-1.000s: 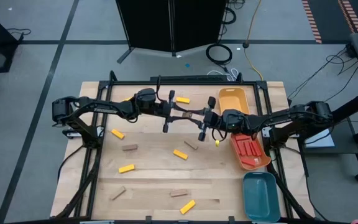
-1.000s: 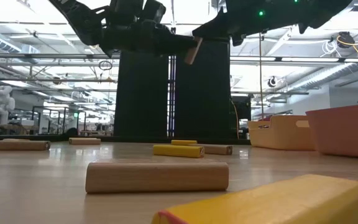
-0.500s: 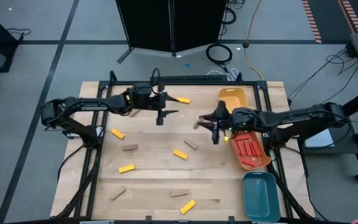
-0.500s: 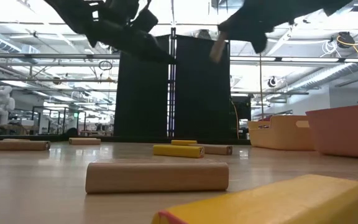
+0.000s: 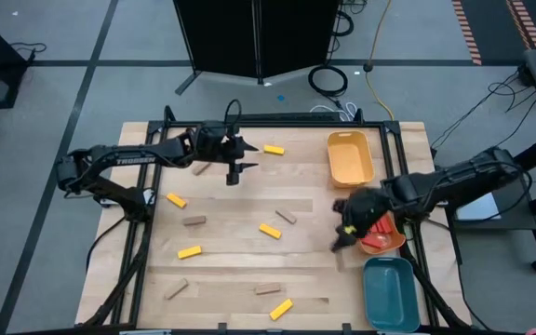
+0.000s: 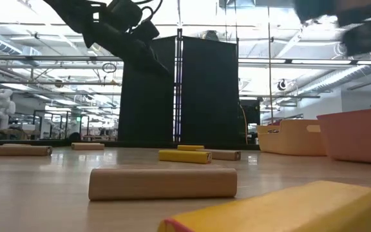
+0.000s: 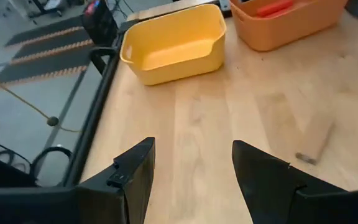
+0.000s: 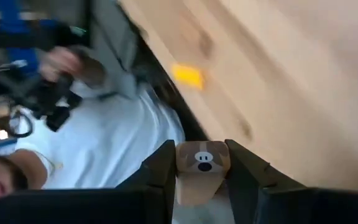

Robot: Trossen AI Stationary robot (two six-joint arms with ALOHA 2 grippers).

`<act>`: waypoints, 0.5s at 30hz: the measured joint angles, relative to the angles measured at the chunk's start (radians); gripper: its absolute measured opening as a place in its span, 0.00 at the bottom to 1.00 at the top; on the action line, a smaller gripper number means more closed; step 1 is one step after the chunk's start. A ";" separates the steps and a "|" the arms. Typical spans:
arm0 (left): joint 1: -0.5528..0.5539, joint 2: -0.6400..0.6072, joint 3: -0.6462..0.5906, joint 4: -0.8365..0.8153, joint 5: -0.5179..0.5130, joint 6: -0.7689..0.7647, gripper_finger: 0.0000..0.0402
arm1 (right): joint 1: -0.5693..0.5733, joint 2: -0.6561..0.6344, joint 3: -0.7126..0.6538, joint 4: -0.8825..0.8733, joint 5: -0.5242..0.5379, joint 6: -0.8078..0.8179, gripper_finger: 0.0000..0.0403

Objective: Sort blocks
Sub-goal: Put the brown block into the blue bin

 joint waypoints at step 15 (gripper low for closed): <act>-0.273 0.025 -0.002 -0.062 0.120 -0.201 0.52 | 0.422 0.062 0.001 -0.371 0.034 0.507 0.21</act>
